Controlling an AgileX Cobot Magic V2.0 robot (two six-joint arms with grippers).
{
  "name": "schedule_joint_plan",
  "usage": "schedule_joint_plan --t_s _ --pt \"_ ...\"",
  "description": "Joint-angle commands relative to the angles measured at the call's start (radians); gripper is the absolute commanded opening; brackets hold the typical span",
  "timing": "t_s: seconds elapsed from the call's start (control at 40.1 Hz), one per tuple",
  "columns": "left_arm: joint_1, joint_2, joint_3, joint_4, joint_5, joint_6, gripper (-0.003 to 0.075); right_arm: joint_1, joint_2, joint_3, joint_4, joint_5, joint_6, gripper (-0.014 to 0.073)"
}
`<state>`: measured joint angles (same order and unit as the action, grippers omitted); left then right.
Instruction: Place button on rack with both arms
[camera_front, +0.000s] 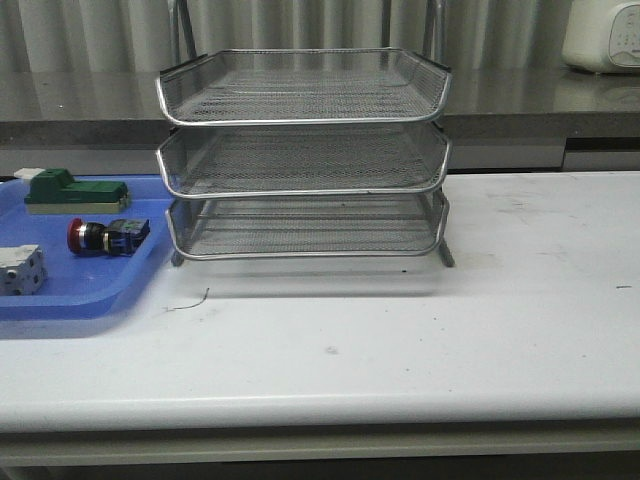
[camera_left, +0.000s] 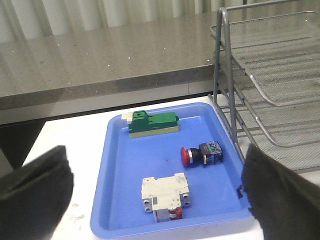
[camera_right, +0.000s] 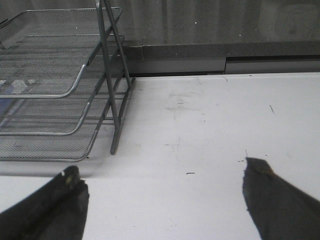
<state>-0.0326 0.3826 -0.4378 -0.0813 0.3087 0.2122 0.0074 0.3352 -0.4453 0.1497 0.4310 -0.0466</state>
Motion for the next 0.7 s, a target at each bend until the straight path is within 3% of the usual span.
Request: schedule_joint_plan --t_s 0.0,0.399,0.673 --pt "0.001 0.012 -0.032 -0.011 -0.076 -0.01 0.065 -0.001 0.016 -0.035 0.008 -0.077 -0.003 0.0641" --pt "0.001 0.012 -0.032 -0.011 -0.076 -0.01 0.065 -0.001 0.026 -0.036 0.033 -0.085 -0.003 0.0641" --pt "0.001 0.012 -0.032 -0.011 -0.076 -0.01 0.065 -0.001 0.289 -0.068 0.229 -0.09 -0.003 0.0641"
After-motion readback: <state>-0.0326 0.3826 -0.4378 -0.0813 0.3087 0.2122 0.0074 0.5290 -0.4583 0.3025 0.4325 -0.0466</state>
